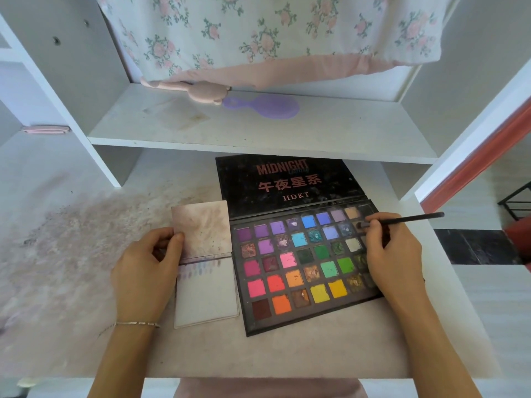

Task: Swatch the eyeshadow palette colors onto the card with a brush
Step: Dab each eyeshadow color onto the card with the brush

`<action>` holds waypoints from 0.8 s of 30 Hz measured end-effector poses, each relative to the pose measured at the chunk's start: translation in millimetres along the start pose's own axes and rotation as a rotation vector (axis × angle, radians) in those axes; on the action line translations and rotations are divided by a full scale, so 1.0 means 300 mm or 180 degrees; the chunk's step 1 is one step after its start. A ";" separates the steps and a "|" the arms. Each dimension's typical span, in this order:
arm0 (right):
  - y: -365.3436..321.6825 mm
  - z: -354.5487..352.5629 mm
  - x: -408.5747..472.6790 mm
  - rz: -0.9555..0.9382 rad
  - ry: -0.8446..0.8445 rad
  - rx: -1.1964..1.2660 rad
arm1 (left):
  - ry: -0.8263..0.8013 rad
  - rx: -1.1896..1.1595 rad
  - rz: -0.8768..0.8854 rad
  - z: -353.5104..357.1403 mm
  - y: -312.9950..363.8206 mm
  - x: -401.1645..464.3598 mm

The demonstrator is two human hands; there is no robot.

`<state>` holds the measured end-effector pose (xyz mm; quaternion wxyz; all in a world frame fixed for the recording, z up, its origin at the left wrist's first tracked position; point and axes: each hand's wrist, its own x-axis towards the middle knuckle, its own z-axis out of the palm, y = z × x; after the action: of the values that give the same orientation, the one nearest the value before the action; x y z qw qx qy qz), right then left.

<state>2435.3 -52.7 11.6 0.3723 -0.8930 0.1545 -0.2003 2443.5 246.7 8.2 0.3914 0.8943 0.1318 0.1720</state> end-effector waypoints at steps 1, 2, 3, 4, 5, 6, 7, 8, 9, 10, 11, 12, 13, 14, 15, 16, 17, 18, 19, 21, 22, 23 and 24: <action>0.001 -0.001 0.000 0.0004 -0.0017 -0.0003 | 0.0000 -0.0007 -0.0007 0.000 0.000 0.000; 0.002 -0.001 0.000 0.0019 -0.0007 -0.0006 | -0.0004 -0.0021 -0.0013 0.000 0.000 -0.001; 0.003 0.000 0.000 0.0035 0.0026 -0.0006 | -0.0009 -0.0037 -0.0017 0.000 0.000 -0.001; 0.002 0.001 -0.001 0.0040 0.0065 0.0000 | -0.0014 -0.0045 -0.0019 -0.001 0.001 -0.002; 0.000 0.002 -0.003 0.0023 0.0098 0.0017 | -0.0018 -0.0045 -0.0018 -0.001 0.002 -0.002; -0.004 0.000 -0.006 -0.0010 0.0115 0.0048 | -0.0020 -0.0043 -0.0015 -0.002 0.003 -0.002; -0.010 -0.002 -0.009 -0.0054 0.0118 0.0091 | -0.0018 -0.0043 -0.0014 -0.003 0.004 -0.002; -0.018 -0.005 -0.013 -0.0096 0.0113 0.0144 | -0.0014 -0.0045 -0.0019 -0.003 0.004 -0.002; -0.028 -0.008 -0.018 -0.0134 0.0107 0.0205 | -0.0010 -0.0043 -0.0023 -0.003 0.004 -0.002; -0.041 -0.009 -0.025 -0.0170 0.0096 0.0293 | -0.0005 -0.0035 -0.0021 -0.002 0.004 -0.001; -0.056 -0.008 -0.036 -0.0205 0.0064 0.0422 | 0.0003 -0.0027 -0.0016 -0.001 0.002 -0.001; -0.075 -0.003 -0.052 -0.0242 -0.0007 0.0579 | 0.0012 -0.0022 -0.0011 -0.001 0.001 -0.001; -0.097 0.006 -0.072 -0.0283 -0.0111 0.0727 | 0.0022 -0.0020 -0.0007 -0.001 0.000 -0.001; -0.119 0.018 -0.095 -0.0326 -0.0224 0.0840 | 0.0026 -0.0021 -0.0004 -0.002 0.000 -0.001; -0.142 0.032 -0.118 -0.0382 -0.0314 0.0924 | 0.0028 -0.0029 -0.0004 -0.002 0.000 -0.002; -0.164 0.046 -0.140 -0.0447 -0.0375 0.1010 | 0.0029 -0.0043 -0.0006 -0.002 0.001 -0.002; -0.185 0.062 -0.158 -0.0516 -0.0425 0.1104 | 0.0030 -0.0050 -0.0009 -0.003 0.002 -0.001; -0.207 0.077 -0.175 -0.0587 -0.0488 0.1197 | 0.0027 -0.0044 -0.0005 -0.003 0.003 -0.001; -0.227 0.093 -0.188 -0.0654 -0.0573 0.1264 | 0.0019 -0.0030 0.0002 -0.003 0.002 0.000; -0.263 0.125 -0.212 -0.0751 -0.0803 0.1322 | 0.0012 -0.0017 0.0008 -0.002 -0.001 0.001; -0.277 0.139 -0.222 -0.0777 -0.0914 0.1332 | 0.0017 -0.0020 0.0012 -0.002 -0.002 0.001; -0.289 0.152 -0.231 -0.0801 -0.1015 0.1337 | 0.0025 -0.0025 0.0016 -0.002 -0.001 0.001; -0.298 0.163 -0.238 -0.0826 -0.1112 0.1330 | 0.0032 -0.0027 0.0015 -0.003 0.000 0.000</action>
<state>2407.7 67.4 27.8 0.5401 -0.8303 -0.0719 -0.1171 2443.2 247.4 8.8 0.3941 0.8921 0.1310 0.1779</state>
